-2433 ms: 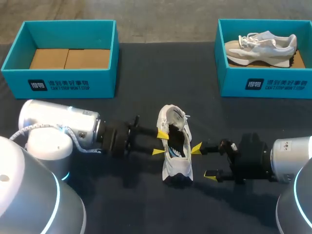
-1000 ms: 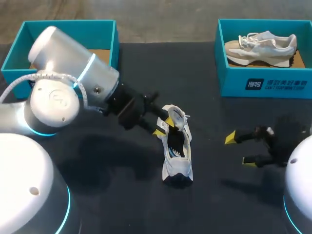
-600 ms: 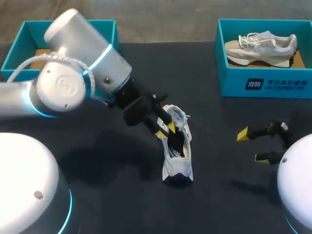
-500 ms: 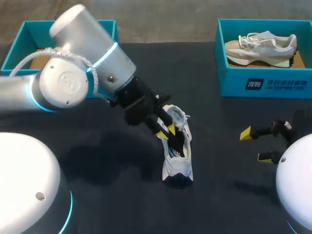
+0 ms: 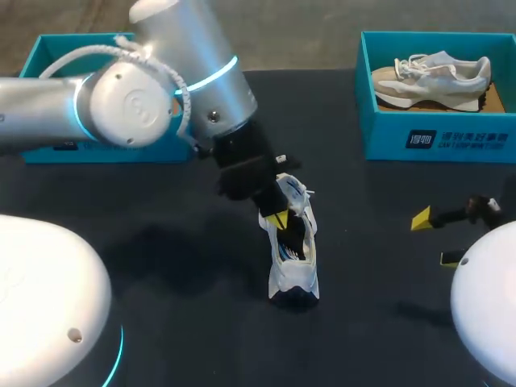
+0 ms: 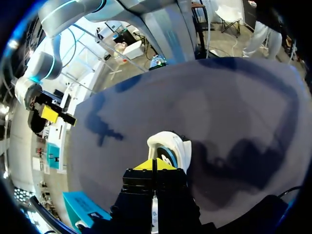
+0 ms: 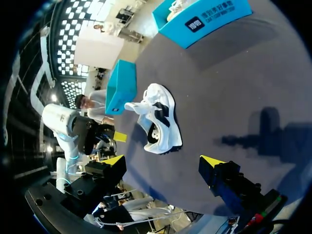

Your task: Take the shoe out of the shoebox, open the shoe tongue, remove and reinsert the insole, then place the shoe into the shoebox

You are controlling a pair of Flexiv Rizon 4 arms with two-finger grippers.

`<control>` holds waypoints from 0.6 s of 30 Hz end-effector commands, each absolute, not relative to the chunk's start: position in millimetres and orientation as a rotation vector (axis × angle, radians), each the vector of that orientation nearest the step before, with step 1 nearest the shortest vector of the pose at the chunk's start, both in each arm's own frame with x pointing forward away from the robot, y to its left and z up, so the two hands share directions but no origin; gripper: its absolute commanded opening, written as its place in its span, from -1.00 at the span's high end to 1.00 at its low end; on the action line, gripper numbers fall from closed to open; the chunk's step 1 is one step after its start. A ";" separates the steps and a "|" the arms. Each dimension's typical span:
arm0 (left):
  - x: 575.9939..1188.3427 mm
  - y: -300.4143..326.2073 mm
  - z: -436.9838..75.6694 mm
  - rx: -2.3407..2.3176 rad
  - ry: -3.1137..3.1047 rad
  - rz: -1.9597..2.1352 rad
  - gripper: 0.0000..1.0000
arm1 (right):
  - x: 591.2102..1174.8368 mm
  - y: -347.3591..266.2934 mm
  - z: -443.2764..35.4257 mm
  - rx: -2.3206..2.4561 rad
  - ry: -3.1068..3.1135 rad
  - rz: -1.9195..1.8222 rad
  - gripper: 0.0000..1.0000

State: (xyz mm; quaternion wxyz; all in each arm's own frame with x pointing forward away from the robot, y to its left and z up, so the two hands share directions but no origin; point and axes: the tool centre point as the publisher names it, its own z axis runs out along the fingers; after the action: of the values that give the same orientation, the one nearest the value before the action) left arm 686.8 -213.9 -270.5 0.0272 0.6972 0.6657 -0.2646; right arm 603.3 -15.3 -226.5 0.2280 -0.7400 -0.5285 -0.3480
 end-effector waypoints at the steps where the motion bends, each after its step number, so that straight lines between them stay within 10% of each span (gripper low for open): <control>1: 687.6 -216.5 -268.2 2.233 2.101 -0.725 1.00 | 598.5 -16.0 -224.0 -2.045 -1.455 -0.959 -1.00; 18: 686.1 -217.9 -280.7 2.329 2.166 -0.612 1.00 | 598.5 -16.0 -224.0 -2.045 -1.455 -0.959 -1.00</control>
State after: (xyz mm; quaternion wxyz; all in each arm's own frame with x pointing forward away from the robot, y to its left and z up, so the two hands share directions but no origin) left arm 683.2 -207.4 -278.2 -0.0286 0.7148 0.6653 -0.2137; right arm 604.5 -15.6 -227.1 0.2288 -0.7399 -0.5290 -0.3469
